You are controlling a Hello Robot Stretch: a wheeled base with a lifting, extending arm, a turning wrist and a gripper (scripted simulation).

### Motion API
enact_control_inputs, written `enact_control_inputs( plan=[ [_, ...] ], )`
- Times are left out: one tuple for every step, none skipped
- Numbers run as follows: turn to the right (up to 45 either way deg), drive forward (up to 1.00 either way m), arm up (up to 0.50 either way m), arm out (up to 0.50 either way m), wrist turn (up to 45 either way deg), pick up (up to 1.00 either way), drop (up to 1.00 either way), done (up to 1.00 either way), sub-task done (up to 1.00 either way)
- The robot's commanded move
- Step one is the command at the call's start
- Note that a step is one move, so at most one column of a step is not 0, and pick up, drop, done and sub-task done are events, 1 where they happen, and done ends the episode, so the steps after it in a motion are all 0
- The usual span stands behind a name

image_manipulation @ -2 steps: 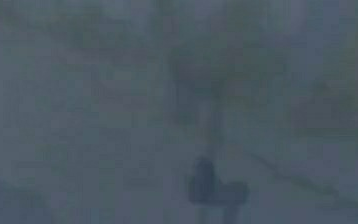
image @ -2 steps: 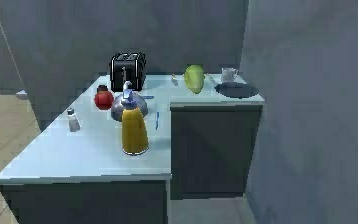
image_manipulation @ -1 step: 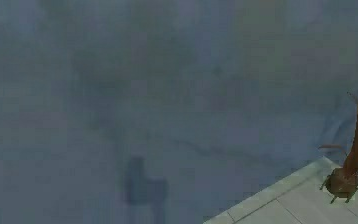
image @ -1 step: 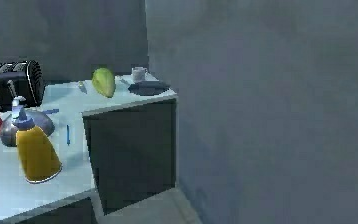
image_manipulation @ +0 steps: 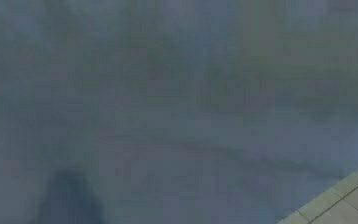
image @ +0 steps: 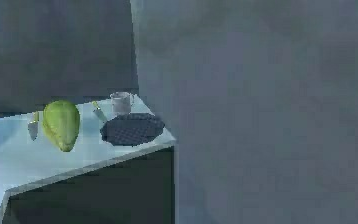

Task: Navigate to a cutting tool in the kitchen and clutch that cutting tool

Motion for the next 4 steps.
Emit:
enact_control_inputs(
  plan=[
    [-24.0, 0.00, 0.00, 0.00, 0.0, 0.00, 0.00, 0.00, 0.00],
    [0.0, 0.45, 0.00, 0.00, 0.0, 0.00, 0.00, 0.00, 0.00],
    [-45.0, 0.00, 0.00, 0.00, 0.0, 0.00, 0.00, 0.00, 0.00],
    [-45.0, 0.00, 0.00, 0.00, 0.0, 0.00, 0.00, 0.00, 0.00]
  ],
)
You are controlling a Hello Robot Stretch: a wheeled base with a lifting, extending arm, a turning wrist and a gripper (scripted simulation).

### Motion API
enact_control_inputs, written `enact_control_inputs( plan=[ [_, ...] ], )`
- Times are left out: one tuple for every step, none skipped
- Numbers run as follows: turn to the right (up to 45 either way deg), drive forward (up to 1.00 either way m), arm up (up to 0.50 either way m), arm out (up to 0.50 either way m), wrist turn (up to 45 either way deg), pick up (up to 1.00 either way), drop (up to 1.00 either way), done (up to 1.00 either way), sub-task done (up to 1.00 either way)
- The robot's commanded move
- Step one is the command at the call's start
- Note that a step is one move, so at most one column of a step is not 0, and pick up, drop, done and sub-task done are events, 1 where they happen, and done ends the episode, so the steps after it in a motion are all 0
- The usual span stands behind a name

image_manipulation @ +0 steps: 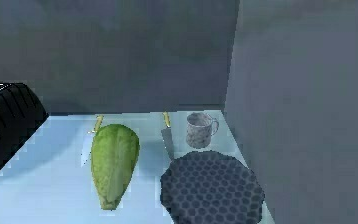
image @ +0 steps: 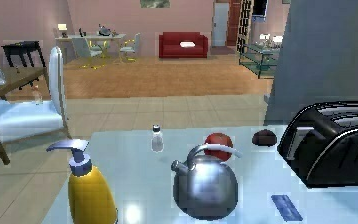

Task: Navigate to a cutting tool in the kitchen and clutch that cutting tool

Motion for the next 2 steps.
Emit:
enact_control_inputs(
  plan=[
    [-18.0, 0.00, 0.00, 0.00, 0.0, 0.00, 0.00, 0.00, 0.00],
    [0.0, 0.00, 0.50, 0.00, 0.0, 0.00, 0.00, 0.00, 0.00]
  ],
)
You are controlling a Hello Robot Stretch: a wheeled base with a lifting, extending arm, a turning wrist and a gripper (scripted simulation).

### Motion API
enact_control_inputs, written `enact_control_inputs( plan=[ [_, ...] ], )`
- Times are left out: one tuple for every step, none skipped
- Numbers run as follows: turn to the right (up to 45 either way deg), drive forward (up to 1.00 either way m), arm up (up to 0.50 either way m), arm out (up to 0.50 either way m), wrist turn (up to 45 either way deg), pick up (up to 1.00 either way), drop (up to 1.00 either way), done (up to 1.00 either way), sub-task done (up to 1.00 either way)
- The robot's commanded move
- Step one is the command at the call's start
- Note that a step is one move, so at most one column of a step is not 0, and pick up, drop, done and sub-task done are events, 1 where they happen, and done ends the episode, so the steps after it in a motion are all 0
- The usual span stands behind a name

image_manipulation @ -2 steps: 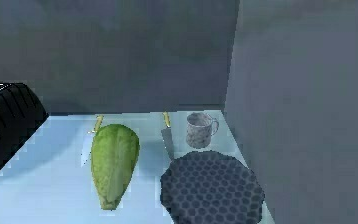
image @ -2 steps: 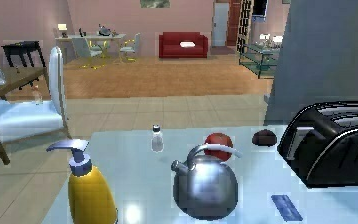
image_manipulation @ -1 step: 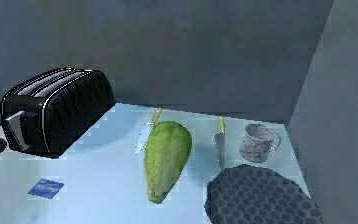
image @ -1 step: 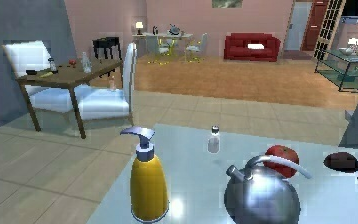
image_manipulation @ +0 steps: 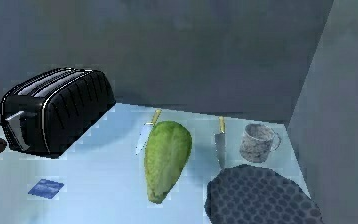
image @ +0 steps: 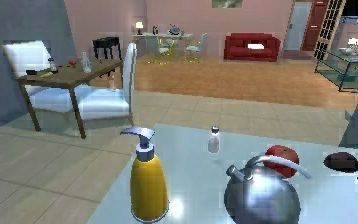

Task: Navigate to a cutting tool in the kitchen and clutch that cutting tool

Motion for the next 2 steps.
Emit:
enact_control_inputs(
  plan=[
    [0.0, 0.00, 0.38, 0.00, 0.0, 0.00, 0.00, 0.00, 0.00],
    [0.0, 0.00, 0.00, 0.26, 0.0, 0.00, 0.00, 0.00, 0.00]
  ],
)
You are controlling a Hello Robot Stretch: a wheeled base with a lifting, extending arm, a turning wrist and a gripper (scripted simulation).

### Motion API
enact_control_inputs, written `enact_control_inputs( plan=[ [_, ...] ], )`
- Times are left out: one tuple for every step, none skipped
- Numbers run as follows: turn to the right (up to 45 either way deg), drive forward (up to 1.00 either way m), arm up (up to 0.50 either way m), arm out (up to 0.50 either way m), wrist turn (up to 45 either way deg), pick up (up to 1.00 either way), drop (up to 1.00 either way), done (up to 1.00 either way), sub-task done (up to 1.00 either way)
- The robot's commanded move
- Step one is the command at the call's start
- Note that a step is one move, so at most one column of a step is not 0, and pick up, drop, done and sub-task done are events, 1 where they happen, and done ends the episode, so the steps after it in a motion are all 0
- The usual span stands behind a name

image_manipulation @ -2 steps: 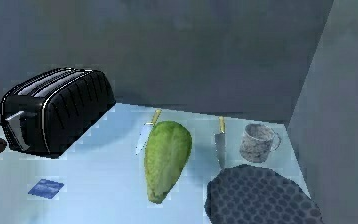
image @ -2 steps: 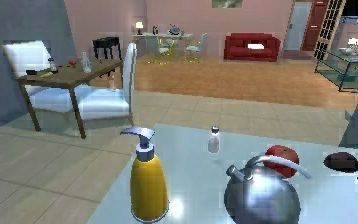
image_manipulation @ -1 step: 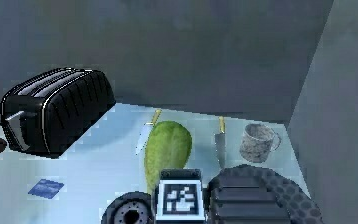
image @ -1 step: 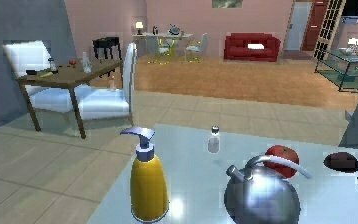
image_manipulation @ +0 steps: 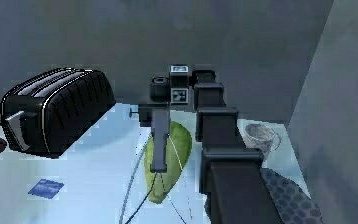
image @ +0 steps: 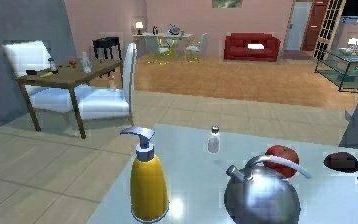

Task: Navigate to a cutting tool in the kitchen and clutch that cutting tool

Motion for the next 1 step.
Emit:
enact_control_inputs(
  plan=[
    [0.0, 0.00, 0.00, 0.00, 45.0, 0.00, 0.00, 0.00, 0.00]
  ],
)
